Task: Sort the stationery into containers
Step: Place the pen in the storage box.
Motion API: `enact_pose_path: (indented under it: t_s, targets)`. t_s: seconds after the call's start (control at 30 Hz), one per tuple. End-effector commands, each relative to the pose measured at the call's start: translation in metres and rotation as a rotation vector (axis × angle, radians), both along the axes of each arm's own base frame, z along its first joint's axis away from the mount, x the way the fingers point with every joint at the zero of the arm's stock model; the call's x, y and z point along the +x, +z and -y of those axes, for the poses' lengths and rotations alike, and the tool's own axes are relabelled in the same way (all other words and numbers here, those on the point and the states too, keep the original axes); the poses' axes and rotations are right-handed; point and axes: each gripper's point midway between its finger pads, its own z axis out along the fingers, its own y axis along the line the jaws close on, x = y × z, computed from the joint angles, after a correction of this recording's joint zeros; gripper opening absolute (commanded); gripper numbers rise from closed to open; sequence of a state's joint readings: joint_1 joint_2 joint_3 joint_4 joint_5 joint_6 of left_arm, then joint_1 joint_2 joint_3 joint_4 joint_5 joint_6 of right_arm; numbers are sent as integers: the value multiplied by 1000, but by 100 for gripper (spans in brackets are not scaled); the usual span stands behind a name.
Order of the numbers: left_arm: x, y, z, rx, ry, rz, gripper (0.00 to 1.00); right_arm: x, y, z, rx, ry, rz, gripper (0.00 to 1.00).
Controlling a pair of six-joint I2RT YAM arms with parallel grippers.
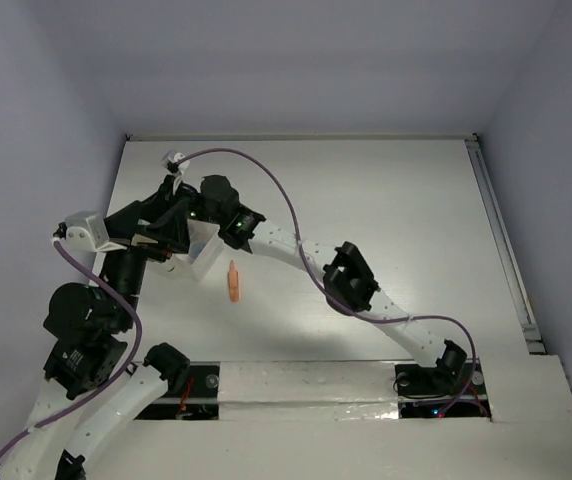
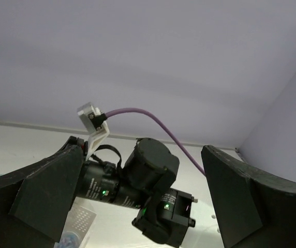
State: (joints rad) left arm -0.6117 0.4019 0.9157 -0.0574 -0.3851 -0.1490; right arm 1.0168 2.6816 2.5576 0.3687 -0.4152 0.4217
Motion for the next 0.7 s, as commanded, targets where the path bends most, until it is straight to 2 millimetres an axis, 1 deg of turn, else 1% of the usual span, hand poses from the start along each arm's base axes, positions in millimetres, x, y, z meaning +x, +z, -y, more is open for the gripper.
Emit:
enact_pose_path:
  t_s: [0.0, 0.03, 0.1, 0.13, 0.17, 0.2, 0.3, 0.37, 0.67]
  targets:
    - [3, 5, 7, 8, -26, 33, 99, 4, 36, -4, 90, -121, 105, 0]
    - [3, 6, 8, 6, -33, 38, 99, -1, 32, -8, 90, -117, 108, 0]
    - [4, 8, 7, -1, -28, 48, 99, 3, 26, -9, 82, -132, 115, 0]
    - [4, 8, 7, -1, -28, 49, 99, 6, 18, -10, 71, -142, 115, 0]
    - [5, 8, 6, -2, -23, 49, 99, 7, 15, -11, 66, -147, 118, 0]
    - [5, 7, 7, -1, -28, 48, 99, 1, 11, -14, 59, -139, 122, 0]
    - [8, 5, 7, 3, -25, 46, 99, 4, -6, -17, 34, -144, 121, 0]
    - [8, 4, 9, 4, -33, 44, 99, 7, -13, -18, 21, -157, 131, 0]
    - [9, 3, 7, 5, -25, 46, 99, 10, -26, -16, -12, -177, 145, 0]
